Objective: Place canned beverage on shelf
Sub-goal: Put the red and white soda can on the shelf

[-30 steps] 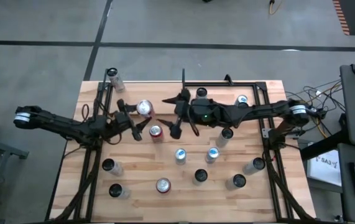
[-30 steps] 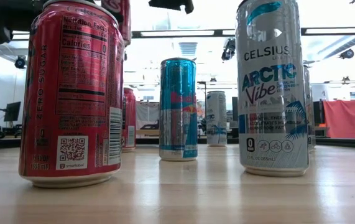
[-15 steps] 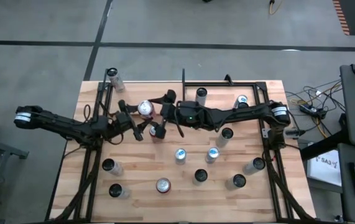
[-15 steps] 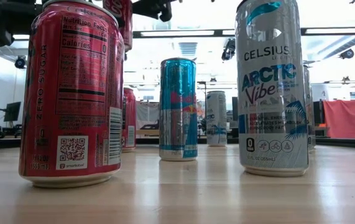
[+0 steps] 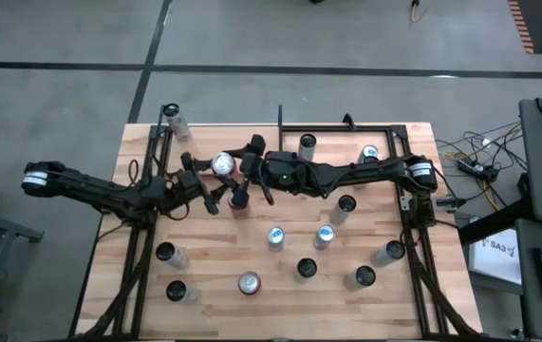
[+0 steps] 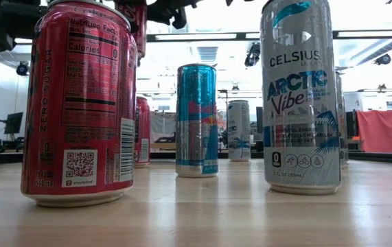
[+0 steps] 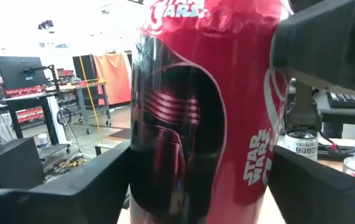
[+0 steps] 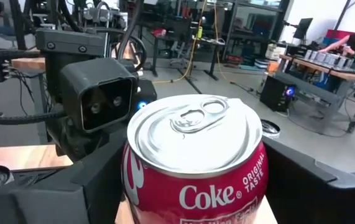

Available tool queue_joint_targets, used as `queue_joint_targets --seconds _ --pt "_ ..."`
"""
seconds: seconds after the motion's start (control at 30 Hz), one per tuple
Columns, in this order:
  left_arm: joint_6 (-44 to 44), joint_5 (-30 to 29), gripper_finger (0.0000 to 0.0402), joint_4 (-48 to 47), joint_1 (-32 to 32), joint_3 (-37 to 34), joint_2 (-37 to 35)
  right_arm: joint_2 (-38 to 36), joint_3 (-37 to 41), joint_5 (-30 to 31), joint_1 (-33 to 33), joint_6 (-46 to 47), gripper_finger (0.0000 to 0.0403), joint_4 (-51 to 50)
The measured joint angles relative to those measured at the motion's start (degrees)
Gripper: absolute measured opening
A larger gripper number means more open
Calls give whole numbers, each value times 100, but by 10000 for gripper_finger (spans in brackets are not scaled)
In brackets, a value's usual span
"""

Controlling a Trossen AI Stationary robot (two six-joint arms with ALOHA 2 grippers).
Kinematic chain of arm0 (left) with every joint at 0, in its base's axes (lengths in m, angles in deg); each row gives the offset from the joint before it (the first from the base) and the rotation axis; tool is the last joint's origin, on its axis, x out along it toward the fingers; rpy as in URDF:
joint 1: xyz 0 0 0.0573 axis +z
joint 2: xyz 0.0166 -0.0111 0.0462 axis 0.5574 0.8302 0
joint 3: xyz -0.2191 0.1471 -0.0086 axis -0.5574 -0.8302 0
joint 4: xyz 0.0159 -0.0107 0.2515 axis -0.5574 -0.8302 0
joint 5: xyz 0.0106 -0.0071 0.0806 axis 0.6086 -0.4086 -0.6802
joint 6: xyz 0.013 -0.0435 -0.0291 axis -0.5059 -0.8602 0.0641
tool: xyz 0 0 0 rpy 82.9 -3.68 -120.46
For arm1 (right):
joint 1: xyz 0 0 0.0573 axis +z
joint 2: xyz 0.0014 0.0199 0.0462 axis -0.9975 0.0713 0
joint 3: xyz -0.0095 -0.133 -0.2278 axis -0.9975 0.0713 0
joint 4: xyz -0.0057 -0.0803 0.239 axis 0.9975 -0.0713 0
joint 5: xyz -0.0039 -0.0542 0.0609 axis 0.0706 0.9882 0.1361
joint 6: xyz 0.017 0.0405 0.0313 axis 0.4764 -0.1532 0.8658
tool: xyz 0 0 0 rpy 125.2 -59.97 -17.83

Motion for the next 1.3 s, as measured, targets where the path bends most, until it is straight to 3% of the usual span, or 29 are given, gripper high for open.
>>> queue_joint_targets --seconds 0.1,0.17,0.37,0.6,0.77,1.0,1.3 --pt "20 -276 379 57 -3 13 -52 -4 -93 53 -60 78 292 -273" --pt "120 -391 390 12 -1 13 -120 -4 -172 73 -121 91 292 -453" --pt "769 -477 376 -105 -2 13 -638 -32 -325 65 -375 189 292 -453" --pt "1899 -1159 370 -206 0 26 -1516 39 -322 66 -716 670 292 -308" --pt "2241 -1249 370 -199 0 26 -2100 541 -373 63 -762 854 292 64" --pt "2302 -1572 370 -322 0 22 -2668 1352 -1037 63 -785 1136 292 41" --pt "2226 -1644 371 -838 0 13 -2859 2264 -2288 992 -785 1370 292 -1434"
